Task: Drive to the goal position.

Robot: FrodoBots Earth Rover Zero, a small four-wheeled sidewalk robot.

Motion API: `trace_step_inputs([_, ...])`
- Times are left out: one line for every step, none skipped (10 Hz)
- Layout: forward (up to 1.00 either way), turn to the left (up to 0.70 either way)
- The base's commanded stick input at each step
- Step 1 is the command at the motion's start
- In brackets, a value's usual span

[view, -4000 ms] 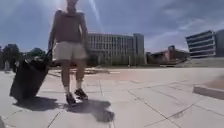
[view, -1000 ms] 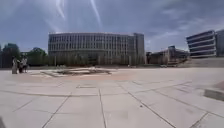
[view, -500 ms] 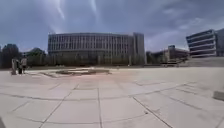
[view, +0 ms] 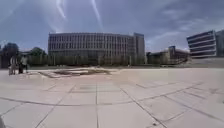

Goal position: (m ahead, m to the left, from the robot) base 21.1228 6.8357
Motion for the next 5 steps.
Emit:
trace_step_inputs([0.5, -0.05])
trace_step_inputs([0.5, -0.01])
trace_step_inputs([0.5, 0.0])
trace_step_inputs([0.5, -0.02])
trace_step_inputs([0.5, -0.05])
